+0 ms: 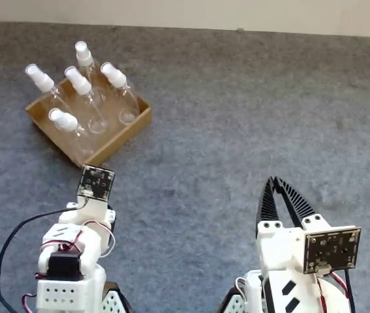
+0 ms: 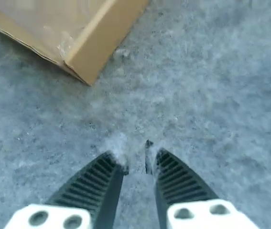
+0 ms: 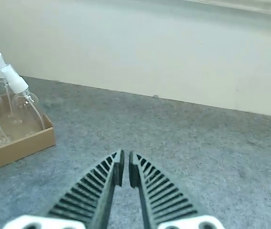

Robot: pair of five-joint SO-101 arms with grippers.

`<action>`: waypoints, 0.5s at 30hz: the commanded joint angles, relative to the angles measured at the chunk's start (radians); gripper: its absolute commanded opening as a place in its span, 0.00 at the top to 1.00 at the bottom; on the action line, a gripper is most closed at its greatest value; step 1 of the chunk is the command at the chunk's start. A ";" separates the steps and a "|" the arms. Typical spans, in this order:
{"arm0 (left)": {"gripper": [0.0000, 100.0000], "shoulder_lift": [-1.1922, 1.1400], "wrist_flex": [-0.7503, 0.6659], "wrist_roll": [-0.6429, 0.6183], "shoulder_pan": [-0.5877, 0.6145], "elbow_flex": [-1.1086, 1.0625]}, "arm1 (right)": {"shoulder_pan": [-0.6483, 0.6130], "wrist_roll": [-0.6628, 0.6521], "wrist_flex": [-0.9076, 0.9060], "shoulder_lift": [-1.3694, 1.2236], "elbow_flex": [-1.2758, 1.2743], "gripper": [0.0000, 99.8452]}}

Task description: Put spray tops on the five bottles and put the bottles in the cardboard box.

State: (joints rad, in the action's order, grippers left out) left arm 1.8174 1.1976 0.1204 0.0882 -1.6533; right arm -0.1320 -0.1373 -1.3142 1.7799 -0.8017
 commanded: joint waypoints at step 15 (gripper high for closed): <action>0.99 0.008 0.152 -0.011 -0.015 -0.041 | 0.008 -0.012 -0.001 0.001 0.036 0.98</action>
State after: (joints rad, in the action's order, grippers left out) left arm 1.8174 1.2620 0.1204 0.0867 -1.6732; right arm -0.1320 -0.1373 -1.3142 1.7799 -0.8017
